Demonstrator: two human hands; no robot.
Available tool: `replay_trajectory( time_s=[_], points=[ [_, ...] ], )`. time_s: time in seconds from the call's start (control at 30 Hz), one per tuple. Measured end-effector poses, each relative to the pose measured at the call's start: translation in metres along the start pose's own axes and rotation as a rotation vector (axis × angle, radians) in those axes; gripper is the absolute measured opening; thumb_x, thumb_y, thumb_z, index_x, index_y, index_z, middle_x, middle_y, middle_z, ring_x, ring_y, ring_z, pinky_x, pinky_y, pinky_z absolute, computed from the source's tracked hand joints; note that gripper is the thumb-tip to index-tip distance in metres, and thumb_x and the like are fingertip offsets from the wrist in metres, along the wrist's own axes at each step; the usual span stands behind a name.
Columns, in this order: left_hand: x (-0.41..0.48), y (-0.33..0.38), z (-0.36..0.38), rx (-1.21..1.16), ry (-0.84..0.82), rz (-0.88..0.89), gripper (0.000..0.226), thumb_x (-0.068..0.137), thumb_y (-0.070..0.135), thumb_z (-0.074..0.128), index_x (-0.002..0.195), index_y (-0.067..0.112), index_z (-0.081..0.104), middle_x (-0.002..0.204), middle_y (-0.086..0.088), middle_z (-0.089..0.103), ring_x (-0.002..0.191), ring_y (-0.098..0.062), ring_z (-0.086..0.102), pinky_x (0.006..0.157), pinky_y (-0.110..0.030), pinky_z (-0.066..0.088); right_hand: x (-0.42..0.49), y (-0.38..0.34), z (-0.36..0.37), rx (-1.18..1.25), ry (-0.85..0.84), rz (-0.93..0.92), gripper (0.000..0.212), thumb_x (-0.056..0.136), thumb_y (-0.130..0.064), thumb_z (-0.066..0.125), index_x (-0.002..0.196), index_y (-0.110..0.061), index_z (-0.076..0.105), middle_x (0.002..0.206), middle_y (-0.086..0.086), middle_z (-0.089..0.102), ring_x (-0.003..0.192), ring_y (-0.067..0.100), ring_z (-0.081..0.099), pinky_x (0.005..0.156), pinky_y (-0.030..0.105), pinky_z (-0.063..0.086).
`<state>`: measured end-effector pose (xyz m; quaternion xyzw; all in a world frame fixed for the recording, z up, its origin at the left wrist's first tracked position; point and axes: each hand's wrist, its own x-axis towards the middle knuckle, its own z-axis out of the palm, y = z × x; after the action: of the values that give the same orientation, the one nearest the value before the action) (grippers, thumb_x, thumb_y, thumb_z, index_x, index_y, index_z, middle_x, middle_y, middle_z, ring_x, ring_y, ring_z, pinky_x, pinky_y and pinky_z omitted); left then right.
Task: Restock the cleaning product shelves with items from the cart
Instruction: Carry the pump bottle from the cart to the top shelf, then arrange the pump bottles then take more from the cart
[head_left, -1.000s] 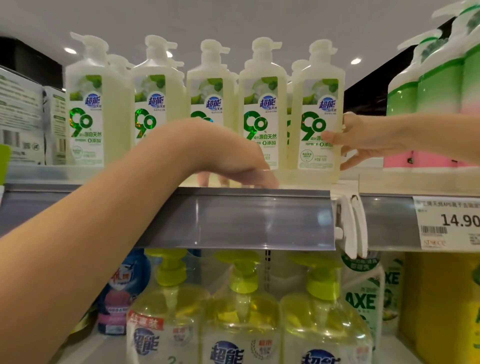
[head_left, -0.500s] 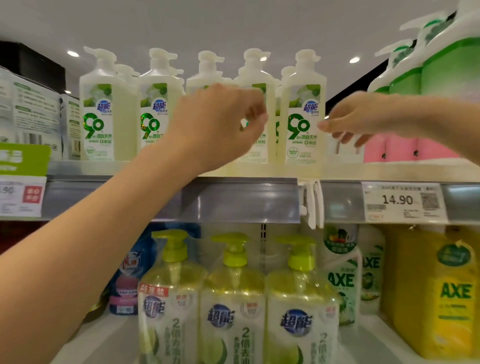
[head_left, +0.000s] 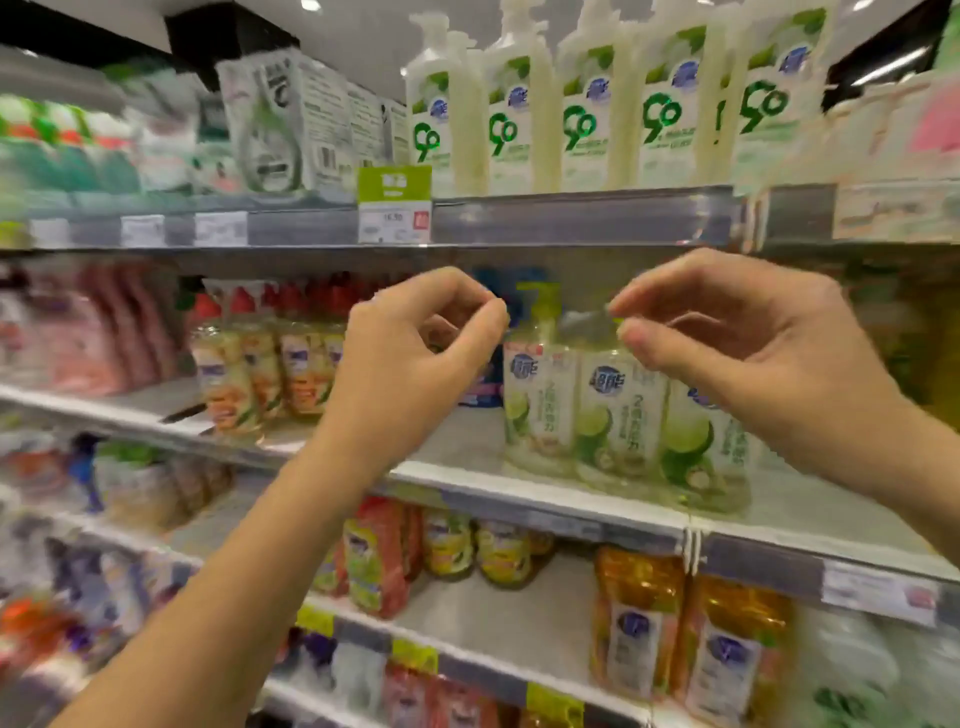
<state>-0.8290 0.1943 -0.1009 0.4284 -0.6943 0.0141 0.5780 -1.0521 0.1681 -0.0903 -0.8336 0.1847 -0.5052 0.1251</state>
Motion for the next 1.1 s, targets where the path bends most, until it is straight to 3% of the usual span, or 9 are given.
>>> replay_trajectory(
  time_s=[0.13,0.3,0.43,0.5,0.6,0.67,0.83,0.93,1.1],
  points=[
    [-0.079,-0.018,-0.057,-0.029,0.061,-0.217,0.017,0.091,0.021,0.06,0.075,0.015,0.065,0.068,-0.001,0.066,0.061,-0.018,0.062,0.057,-0.024,0.049,-0.021,-0.025,0.094,0.15,-0.163,0.044,0.012,0.091,-0.03,0.059,0.098,-0.024,0.067,0.092,-0.012,0.067,0.088,0.013,0.065,0.075,0.033,0.055],
    [-0.153,-0.057,-0.151,0.079,0.156,-0.399,0.017,0.092,0.021,0.061,0.078,0.011,0.065,0.072,-0.01,0.067,0.068,-0.027,0.064,0.066,-0.043,0.053,-0.013,-0.065,0.225,0.396,-0.337,0.076,0.013,0.089,-0.028,0.058,0.097,-0.025,0.067,0.091,-0.012,0.067,0.088,0.011,0.065,0.073,0.025,0.054],
    [-0.205,-0.088,-0.255,0.199,0.305,-0.543,0.016,0.09,0.021,0.062,0.075,0.016,0.064,0.068,-0.003,0.066,0.062,-0.02,0.061,0.059,-0.029,0.049,0.005,-0.104,0.351,0.606,-0.491,0.09,0.012,0.089,-0.032,0.064,0.097,-0.023,0.067,0.088,-0.005,0.068,0.083,0.015,0.065,0.07,0.034,0.055],
    [-0.233,-0.104,-0.31,0.306,0.35,-0.612,0.016,0.087,0.026,0.061,0.072,0.022,0.063,0.066,0.0,0.066,0.058,-0.013,0.059,0.059,-0.025,0.047,0.012,-0.129,0.418,0.73,-0.552,0.113,0.015,0.085,-0.029,0.064,0.095,-0.019,0.067,0.085,-0.001,0.068,0.077,0.011,0.065,0.067,0.028,0.055],
    [-0.283,-0.126,-0.388,0.46,0.419,-0.747,0.017,0.084,0.028,0.059,0.072,0.016,0.064,0.068,-0.004,0.067,0.063,-0.021,0.063,0.063,-0.033,0.053,0.016,-0.167,0.514,0.881,-0.649,0.15,0.016,0.077,-0.027,0.063,0.09,-0.017,0.066,0.081,-0.005,0.069,0.072,0.003,0.063,0.068,0.014,0.05],
    [-0.315,-0.14,-0.437,0.537,0.472,-0.834,0.016,0.082,0.029,0.059,0.068,0.021,0.062,0.068,-0.002,0.067,0.065,-0.021,0.064,0.065,-0.038,0.053,0.017,-0.189,0.573,0.949,-0.729,0.174,0.017,0.076,-0.027,0.064,0.09,-0.017,0.066,0.079,-0.007,0.069,0.071,0.005,0.062,0.068,0.016,0.05],
    [-0.381,-0.179,-0.532,0.618,0.621,-1.031,0.024,0.076,0.04,0.055,0.068,0.018,0.062,0.069,-0.004,0.067,0.067,-0.025,0.064,0.069,-0.045,0.054,0.023,-0.224,0.701,0.998,-0.897,0.257,0.01,0.083,-0.015,0.067,0.091,-0.01,0.066,0.079,0.002,0.065,0.071,0.011,0.058,0.059,0.02,0.05],
    [-0.408,-0.207,-0.572,0.643,0.635,-1.13,0.019,0.082,0.029,0.059,0.07,0.015,0.063,0.071,-0.005,0.067,0.07,-0.026,0.064,0.071,-0.045,0.053,0.028,-0.232,0.773,0.972,-0.996,0.275,0.009,0.085,-0.005,0.066,0.089,-0.013,0.065,0.078,0.003,0.065,0.071,0.012,0.058,0.056,0.022,0.051],
    [-0.453,-0.283,-0.642,0.698,0.615,-1.298,0.015,0.09,0.022,0.062,0.076,0.02,0.065,0.072,0.005,0.067,0.072,-0.017,0.066,0.075,-0.042,0.055,0.038,-0.234,0.913,0.897,-1.121,0.256,0.013,0.084,-0.01,0.07,0.09,-0.02,0.065,0.081,0.003,0.065,0.073,0.014,0.059,0.058,0.031,0.054]
  ],
)
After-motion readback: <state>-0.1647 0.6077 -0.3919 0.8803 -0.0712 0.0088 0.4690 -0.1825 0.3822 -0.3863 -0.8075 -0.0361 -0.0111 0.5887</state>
